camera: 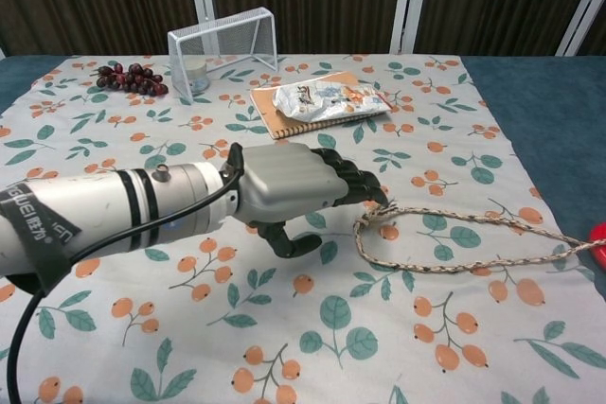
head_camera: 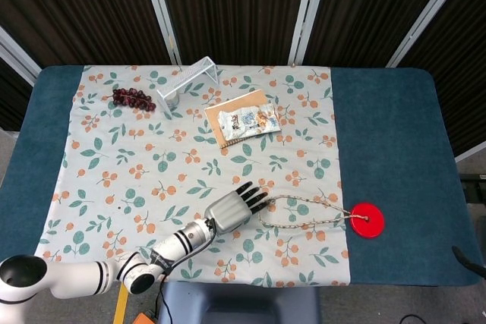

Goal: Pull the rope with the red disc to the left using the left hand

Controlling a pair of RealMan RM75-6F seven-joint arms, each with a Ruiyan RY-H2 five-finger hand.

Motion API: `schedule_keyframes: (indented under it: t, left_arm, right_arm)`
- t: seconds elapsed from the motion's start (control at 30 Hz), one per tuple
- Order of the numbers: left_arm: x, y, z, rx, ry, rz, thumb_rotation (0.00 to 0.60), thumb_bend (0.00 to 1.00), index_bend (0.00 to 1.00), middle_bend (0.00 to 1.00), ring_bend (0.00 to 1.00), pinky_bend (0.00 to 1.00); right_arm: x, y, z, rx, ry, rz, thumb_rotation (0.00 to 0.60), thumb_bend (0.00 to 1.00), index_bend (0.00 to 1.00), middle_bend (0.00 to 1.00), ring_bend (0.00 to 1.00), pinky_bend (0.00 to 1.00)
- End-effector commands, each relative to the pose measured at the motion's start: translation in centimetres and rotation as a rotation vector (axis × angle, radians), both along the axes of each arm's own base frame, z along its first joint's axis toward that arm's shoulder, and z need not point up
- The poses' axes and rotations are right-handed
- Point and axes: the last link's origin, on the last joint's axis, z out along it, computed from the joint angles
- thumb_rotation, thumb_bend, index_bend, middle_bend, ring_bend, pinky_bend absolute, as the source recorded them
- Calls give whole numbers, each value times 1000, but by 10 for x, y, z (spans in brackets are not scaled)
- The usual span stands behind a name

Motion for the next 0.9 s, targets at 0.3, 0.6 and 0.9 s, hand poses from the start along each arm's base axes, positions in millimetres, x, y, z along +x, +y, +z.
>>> schedule_keyframes:
  t: [0.3,0.6,0.9]
  left_arm:
    - [-6,-4,-17,4,82,-59,600,536,114,1,0,85]
    - [-8,-2,-18,26,100,-76,600,537,230,1,0,85]
    - [-14,-1,-15,43,113,-84,600,552,529,18,0,95]
  right_arm:
    - [-5,4,1,-12,-6,-14,600,289,0,0,0,0]
    - [-7,4,1,-12,-7,-19,600,289,0,0,0,0]
    - [-6,1,-1,-9,-3,-20,600,289,0,0,0,0]
